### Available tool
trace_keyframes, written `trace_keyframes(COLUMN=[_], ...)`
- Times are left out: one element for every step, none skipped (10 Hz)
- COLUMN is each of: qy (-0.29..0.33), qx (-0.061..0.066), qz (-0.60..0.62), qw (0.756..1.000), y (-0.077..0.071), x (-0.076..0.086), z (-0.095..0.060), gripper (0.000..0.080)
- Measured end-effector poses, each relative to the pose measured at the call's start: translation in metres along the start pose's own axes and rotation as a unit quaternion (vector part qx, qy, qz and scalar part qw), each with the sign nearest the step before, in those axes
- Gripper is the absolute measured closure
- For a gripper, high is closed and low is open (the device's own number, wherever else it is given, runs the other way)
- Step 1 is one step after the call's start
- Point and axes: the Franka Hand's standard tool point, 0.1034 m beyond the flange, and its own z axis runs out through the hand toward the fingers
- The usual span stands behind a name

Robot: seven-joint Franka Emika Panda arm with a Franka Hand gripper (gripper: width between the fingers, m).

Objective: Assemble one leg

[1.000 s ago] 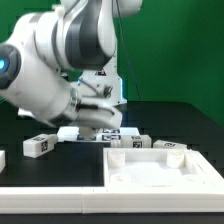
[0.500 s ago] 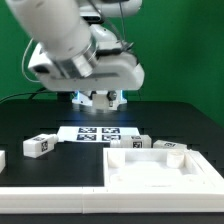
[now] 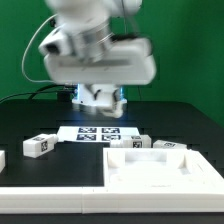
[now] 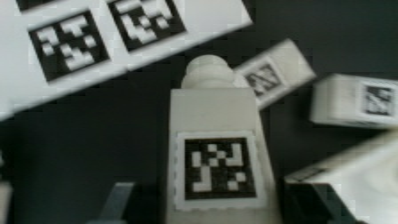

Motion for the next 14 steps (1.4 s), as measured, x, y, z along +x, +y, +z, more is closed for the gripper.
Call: trace_keyframes(qy=[0.029, 0.052, 0.096, 0.125, 0.165, 0.182, 0.22, 0.251, 0.26, 0.3, 0.347, 0.356, 0.36, 0.359], qx=[0.002, 0.005, 0.008, 0.01, 0.013, 0.013, 0.001, -0.008, -0.007, 0.004, 0.014, 0.015, 0.015, 0.015], qz=[-0.02, -0.021, -0.02, -0.023, -0.026, -0.029, -0.056, -0.088, -0.096, -0.103, -0.117, -0.115, -0.115, -0.117], qw=[0.999, 0.998, 0.995, 0.992, 0.986, 0.983, 0.974, 0.964, 0.961, 0.948, 0.93, 0.927, 0.926, 0.926], y=[-0.013, -0.011, -0.011, -0.012, -0.014, -0.015, -0.024, -0.037, -0.05, -0.068, -0.08, -0.075, -0.074, -0.074], x=[0.009, 0.011, 0.013, 0.013, 0.016, 0.016, 0.028, 0.043, 0.053, 0.065, 0.072, 0.067, 0.066, 0.066], z=[-0.01, -0.011, -0.009, -0.008, -0.008, -0.007, -0.015, -0.023, -0.03, -0.04, -0.041, -0.033, -0.031, -0.031], gripper=[0.0514, 0.0514, 0.0514, 0.0514, 0.0514, 0.0514, 0.0514, 0.0514, 0.0514, 0.0514, 0.0514, 0.0514, 0.0514, 0.0514])
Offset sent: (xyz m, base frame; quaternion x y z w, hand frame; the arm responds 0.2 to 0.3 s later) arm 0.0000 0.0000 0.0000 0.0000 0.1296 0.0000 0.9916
